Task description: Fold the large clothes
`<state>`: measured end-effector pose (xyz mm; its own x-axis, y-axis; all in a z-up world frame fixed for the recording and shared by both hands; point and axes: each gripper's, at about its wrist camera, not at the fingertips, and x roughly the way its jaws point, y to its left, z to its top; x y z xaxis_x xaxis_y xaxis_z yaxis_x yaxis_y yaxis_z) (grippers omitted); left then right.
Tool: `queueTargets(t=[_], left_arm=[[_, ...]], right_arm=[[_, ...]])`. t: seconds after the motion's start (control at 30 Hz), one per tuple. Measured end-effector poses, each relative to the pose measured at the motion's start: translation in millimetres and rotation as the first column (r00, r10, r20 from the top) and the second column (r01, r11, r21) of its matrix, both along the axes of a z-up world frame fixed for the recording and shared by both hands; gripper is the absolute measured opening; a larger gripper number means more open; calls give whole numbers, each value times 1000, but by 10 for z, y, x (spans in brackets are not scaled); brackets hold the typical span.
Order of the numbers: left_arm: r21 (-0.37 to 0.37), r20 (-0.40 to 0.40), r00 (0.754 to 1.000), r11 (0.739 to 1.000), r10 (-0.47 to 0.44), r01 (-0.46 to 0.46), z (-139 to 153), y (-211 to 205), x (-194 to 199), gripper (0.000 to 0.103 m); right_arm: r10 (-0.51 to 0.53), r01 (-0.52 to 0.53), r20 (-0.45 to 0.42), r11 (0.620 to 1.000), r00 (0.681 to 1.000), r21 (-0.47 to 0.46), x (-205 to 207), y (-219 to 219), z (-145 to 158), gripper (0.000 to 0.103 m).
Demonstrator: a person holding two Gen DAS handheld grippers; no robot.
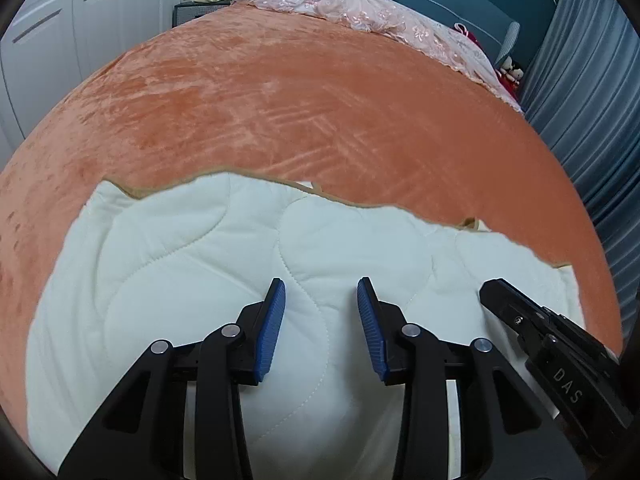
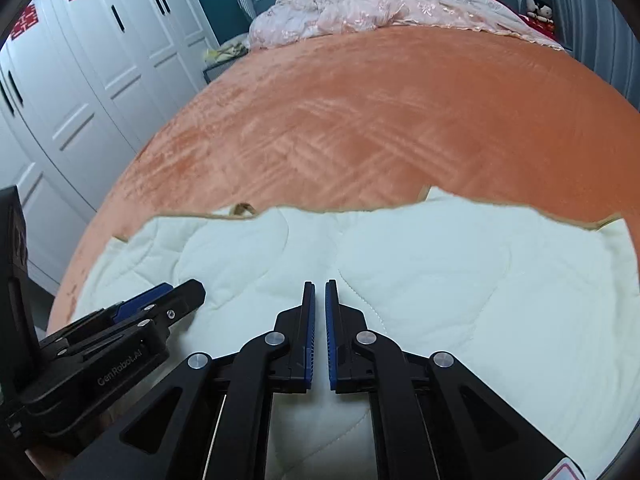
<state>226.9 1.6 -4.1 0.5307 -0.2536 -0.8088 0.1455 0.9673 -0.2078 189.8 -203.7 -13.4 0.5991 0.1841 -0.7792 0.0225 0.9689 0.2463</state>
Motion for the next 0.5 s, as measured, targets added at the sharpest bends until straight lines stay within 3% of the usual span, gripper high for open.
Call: queueTargets(t=[0.17,0.33,0.5], left_arm=[[39,36,999,999,-16,14,-213,-83,-62,36],[105,98,995,994,-24,13,-324,-208,-149,36],[114,120,992,993,-25,11,-367,-211,-132,37]], right_arm=[[-14,15,-19,1000,1000,20,-37,1,-314,0],[-9,9,-5,1000,1000,-15,-26,55,-411,0],[-9,9,9,1000,1000,-7,-11,46,-470,0]])
